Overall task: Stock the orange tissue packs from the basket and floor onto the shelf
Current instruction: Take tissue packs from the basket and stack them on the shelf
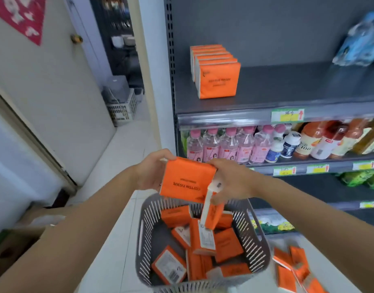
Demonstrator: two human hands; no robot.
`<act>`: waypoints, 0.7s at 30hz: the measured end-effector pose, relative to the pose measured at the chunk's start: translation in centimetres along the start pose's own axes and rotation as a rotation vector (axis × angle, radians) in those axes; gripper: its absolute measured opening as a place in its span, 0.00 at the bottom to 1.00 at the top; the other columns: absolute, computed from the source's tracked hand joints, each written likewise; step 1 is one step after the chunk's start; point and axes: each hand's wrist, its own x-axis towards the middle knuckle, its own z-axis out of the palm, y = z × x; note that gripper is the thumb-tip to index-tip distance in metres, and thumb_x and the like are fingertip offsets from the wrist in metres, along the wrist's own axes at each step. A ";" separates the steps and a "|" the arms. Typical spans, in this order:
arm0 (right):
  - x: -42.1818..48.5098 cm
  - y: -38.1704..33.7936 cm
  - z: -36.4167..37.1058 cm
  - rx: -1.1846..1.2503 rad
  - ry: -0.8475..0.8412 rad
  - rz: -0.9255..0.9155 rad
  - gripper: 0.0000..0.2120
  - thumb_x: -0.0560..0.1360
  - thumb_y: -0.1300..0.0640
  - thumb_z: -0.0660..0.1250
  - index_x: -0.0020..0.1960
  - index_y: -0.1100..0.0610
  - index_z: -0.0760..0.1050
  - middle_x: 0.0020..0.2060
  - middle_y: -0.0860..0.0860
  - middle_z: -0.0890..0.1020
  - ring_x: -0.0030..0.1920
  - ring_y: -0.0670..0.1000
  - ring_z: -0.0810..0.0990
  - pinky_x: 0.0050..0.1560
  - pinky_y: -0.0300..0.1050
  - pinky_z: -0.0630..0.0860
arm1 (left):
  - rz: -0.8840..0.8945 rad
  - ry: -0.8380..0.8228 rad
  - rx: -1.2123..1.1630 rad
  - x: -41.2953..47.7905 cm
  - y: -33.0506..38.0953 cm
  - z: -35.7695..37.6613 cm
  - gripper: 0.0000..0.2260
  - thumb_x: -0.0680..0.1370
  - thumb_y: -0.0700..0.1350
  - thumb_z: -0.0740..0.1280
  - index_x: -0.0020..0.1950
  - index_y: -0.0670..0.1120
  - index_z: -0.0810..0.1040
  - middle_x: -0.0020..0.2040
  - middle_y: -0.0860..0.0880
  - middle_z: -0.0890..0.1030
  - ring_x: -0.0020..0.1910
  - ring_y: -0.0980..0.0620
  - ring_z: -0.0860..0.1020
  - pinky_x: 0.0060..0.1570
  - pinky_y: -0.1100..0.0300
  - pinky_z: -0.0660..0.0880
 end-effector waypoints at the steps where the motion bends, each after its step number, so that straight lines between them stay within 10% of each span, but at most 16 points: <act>1: -0.5 -0.9 -0.9 0.004 0.002 -0.001 0.31 0.61 0.50 0.79 0.59 0.50 0.69 0.50 0.46 0.75 0.51 0.50 0.76 0.49 0.44 0.75 | 0.023 -0.008 0.003 -0.8 0.8 0.3 0.31 0.58 0.63 0.68 0.55 0.46 0.78 0.54 0.43 0.82 0.49 0.41 0.80 0.48 0.51 0.76; 10: -5.8 -5.3 -9.8 -0.044 0.177 0.097 0.26 0.62 0.50 0.79 0.56 0.53 0.74 0.48 0.45 0.78 0.51 0.51 0.77 0.46 0.41 0.73 | 0.354 0.061 0.209 -5.6 7.5 2.7 0.15 0.70 0.34 0.73 0.53 0.47 0.78 0.47 0.51 0.85 0.45 0.53 0.82 0.40 0.62 0.78; 21: -7.9 -0.7 -19.4 0.025 0.652 0.093 0.25 0.63 0.46 0.72 0.57 0.54 0.78 0.53 0.50 0.77 0.53 0.51 0.75 0.48 0.42 0.67 | 0.798 0.314 -0.249 -3.3 17.7 4.6 0.10 0.71 0.45 0.73 0.51 0.48 0.78 0.48 0.46 0.82 0.46 0.49 0.79 0.49 0.59 0.77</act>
